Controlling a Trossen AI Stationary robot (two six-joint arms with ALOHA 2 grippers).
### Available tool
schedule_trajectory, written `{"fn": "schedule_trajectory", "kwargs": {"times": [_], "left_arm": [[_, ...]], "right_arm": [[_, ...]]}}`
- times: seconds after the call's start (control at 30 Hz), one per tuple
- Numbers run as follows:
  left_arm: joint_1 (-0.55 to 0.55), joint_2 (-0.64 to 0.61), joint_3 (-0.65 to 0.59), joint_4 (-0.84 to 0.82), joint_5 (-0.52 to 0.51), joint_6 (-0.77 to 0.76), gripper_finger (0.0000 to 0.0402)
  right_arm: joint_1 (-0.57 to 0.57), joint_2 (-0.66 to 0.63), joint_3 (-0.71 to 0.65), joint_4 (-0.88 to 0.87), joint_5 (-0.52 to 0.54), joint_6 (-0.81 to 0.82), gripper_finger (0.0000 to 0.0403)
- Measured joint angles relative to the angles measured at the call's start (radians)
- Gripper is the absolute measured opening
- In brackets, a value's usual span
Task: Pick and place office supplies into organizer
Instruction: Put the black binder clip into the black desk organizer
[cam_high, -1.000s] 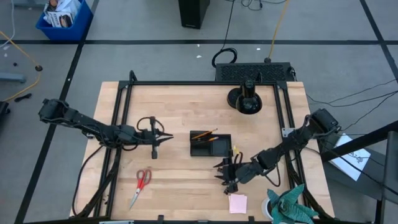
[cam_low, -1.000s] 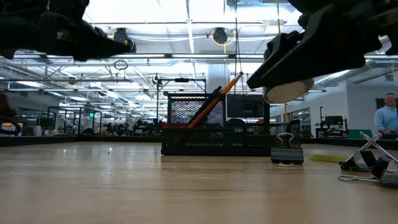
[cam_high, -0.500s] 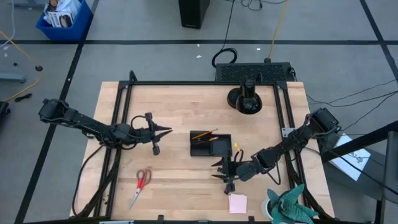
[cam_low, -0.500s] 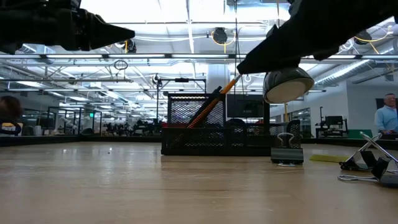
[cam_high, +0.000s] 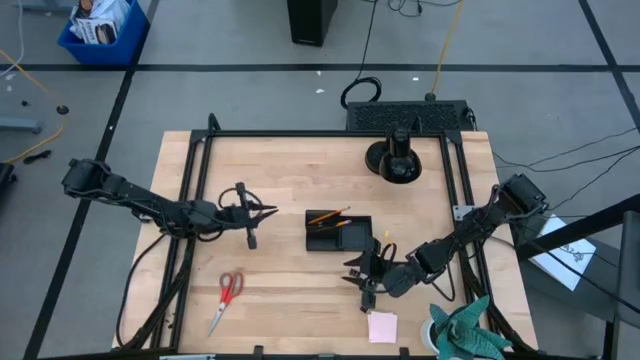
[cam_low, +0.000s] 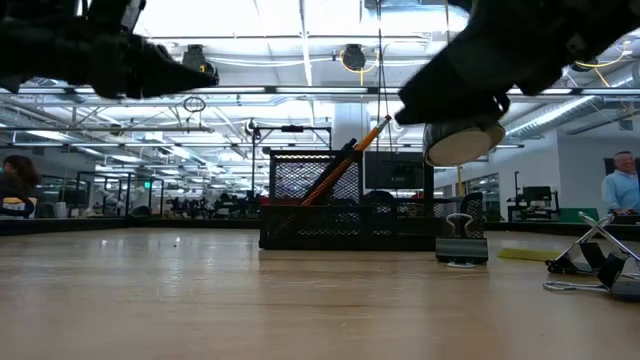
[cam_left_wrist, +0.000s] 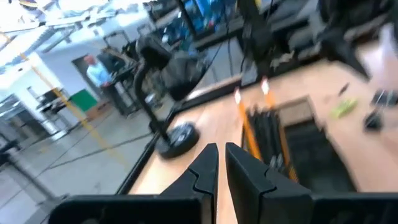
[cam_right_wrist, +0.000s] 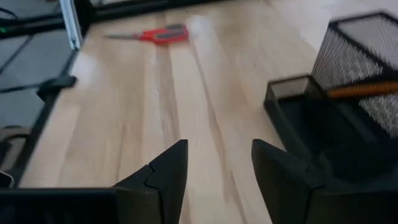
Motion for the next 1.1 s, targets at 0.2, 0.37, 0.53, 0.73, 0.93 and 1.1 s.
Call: {"fn": "schedule_trajectory", "kwargs": {"times": [0.2,0.37,0.53,0.73,0.93,1.1], "left_arm": [[0.010,0.000,0.000,-0.065,-0.112,0.068,0.0037],[0.037,-0.008,0.000,-0.036,-0.123,0.096,0.0037],[0.048,-0.008,0.000,-0.006,-0.117,0.137,0.0037],[0.049,-0.008,0.000,-0.005,-0.116,0.113,0.0037],[0.049,-0.008,0.000,0.007,-0.115,0.114,0.0037],[0.049,-0.008,0.000,-0.009,-0.115,0.104,0.0037]], "right_arm": [[0.008,0.060,0.000,-0.041,0.005,0.009,0.0169],[0.011,0.111,0.000,-0.057,-0.001,0.017,0.0169],[0.014,0.132,0.000,-0.137,-0.048,0.098,0.0169],[0.014,0.132,0.000,-0.260,-0.092,0.244,0.0169],[0.012,0.132,-0.001,-0.235,-0.077,0.204,0.0169],[0.012,0.132,-0.001,-0.235,-0.075,0.192,0.0169]]}}
